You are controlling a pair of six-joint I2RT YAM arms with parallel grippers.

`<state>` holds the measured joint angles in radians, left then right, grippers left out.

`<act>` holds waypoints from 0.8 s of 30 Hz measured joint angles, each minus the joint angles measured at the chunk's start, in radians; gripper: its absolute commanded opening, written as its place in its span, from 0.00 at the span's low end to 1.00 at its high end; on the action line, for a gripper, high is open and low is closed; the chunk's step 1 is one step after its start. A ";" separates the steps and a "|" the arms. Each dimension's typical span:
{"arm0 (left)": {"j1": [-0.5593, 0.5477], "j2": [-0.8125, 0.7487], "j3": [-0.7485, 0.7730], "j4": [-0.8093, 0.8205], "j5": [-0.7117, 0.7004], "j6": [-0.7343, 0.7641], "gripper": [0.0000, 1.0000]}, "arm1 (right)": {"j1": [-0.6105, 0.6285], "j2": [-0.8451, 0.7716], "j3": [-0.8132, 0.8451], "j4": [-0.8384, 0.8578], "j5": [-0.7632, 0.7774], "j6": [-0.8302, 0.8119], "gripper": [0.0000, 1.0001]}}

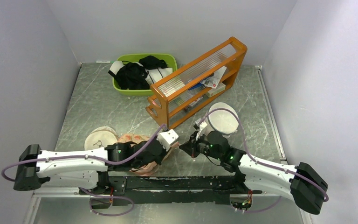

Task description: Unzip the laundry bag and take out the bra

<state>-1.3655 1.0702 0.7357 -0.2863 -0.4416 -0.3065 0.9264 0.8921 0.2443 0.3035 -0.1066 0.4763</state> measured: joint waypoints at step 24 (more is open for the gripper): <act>0.002 -0.201 -0.042 0.029 0.102 0.191 0.07 | -0.048 0.317 0.008 0.323 0.003 -0.043 0.00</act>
<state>-1.3636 0.8696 0.6941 -0.2573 -0.3397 -0.1154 0.8787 1.2091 0.2527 0.6266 -0.1036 0.4335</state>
